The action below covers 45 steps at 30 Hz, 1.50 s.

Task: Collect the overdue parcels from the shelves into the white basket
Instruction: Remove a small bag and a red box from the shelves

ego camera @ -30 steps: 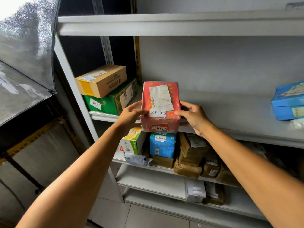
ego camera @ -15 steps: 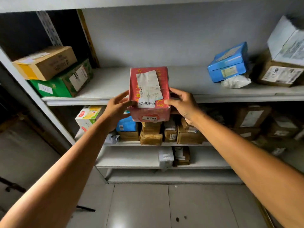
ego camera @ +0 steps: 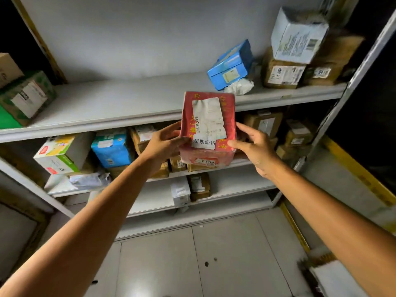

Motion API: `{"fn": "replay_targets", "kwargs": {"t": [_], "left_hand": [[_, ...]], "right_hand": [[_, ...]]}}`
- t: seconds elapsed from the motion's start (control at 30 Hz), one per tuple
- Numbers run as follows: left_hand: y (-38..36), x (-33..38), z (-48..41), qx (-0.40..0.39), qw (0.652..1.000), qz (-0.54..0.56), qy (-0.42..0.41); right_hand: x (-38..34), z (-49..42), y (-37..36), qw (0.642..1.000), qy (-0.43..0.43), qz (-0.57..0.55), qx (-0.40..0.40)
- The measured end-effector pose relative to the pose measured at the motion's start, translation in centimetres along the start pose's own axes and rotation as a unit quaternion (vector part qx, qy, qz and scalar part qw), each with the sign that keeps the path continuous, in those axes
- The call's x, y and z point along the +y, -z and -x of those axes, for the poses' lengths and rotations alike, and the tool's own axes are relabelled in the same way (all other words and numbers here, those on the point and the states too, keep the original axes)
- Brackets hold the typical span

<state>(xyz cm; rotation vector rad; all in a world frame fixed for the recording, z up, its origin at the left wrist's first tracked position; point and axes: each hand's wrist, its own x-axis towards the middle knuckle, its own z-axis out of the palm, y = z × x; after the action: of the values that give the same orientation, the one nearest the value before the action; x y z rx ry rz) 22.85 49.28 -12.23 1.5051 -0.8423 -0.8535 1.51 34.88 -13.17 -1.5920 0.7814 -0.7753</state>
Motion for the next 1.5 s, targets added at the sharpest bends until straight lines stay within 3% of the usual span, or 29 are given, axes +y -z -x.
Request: {"fn": "replay_targets", "kwargs": {"t": [0.33,0.6,0.9,1.13,1.3,1.5], "left_hand": [[-12.5,-2.1,-2.3,-0.126,0.992,0.001,0.022],[-21.9,-2.6,-5.2,-0.262,0.965,-0.004,0.015],[-30.3,-3.7,-10.2,-0.453,0.891,-0.011,0.003],[-35.4,-4.3,-12.4,-0.551,0.833,-0.031,0.016],[-38.8,-4.4,-10.4,-0.619,0.784,-0.045,0.016],[-42.5,-5.0,-5.8,-0.71,0.701,-0.064,0.006]], "right_hand": [[4.1,5.9,11.1,0.993,-0.045,-0.002,0.113],[6.1,10.4,17.4,0.967,-0.08,-0.016,0.243],[7.3,13.3,19.7,0.911,-0.113,-0.013,0.396],[8.0,15.6,18.3,0.852,-0.117,-0.031,0.51],[8.1,19.0,16.8,0.801,-0.13,-0.039,0.584],[7.8,24.4,14.7,0.729,-0.125,-0.058,0.67]]}}
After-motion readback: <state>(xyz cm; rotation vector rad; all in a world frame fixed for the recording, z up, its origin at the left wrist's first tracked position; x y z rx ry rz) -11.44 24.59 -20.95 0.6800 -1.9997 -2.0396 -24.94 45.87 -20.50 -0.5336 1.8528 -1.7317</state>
